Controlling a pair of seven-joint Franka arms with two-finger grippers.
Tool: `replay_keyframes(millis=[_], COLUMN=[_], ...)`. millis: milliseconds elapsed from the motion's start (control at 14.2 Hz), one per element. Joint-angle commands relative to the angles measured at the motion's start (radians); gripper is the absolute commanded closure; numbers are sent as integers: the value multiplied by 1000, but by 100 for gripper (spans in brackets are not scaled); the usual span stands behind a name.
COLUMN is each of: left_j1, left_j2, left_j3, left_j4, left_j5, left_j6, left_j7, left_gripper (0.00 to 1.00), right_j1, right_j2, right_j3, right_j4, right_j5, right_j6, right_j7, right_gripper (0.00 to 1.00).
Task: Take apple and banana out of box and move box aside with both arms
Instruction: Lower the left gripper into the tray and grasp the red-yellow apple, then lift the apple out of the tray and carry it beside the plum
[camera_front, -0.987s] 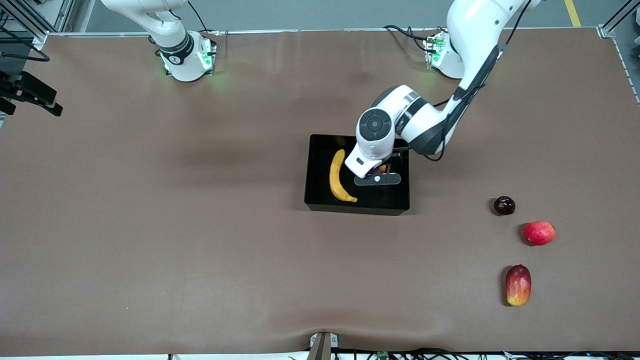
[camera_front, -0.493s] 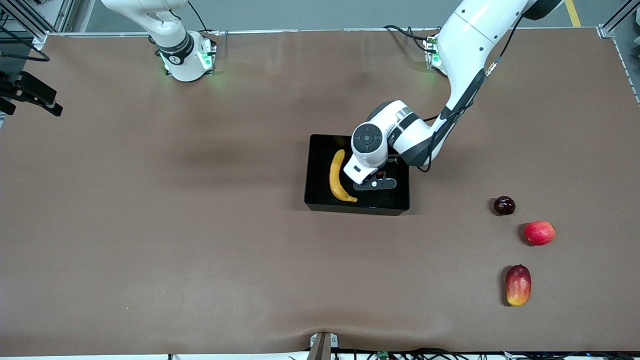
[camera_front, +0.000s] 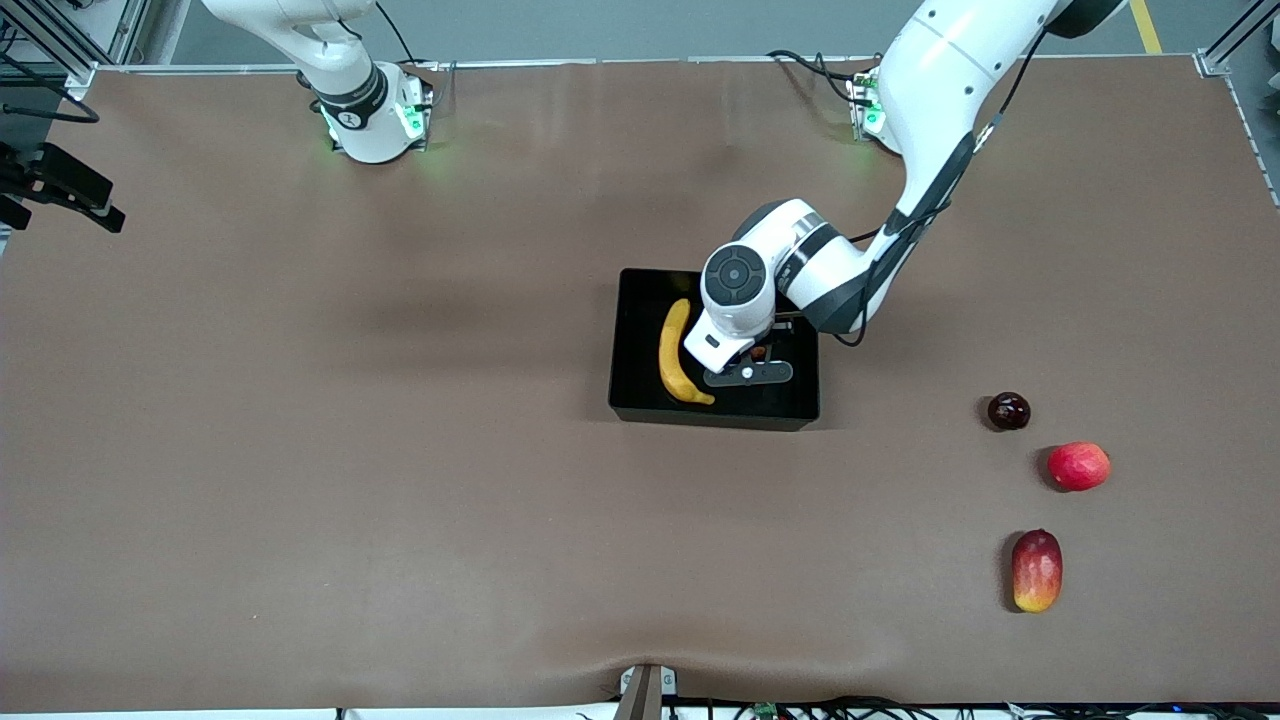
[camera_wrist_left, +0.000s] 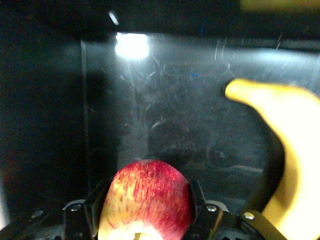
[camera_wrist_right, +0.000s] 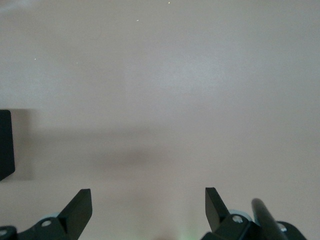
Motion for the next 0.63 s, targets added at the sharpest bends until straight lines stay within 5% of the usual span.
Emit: replay_keyframes(millis=[0,564], left_j1=[14,311], left_j2=[-43,-112], left_j3=[-6,-5], left_j4=[109,145], left_j5=[6,-68], left_j6=[-122,-135], left_j7=[-4,413], left_gripper=[100,100], right_j1=[-5,-4], right_j2=[6,6], right_j3=[0,2], right_j4=[15,15], right_j5=[14,14], right_j6=[-6,-4], right_j7=[1,1], right_gripper=[0,0])
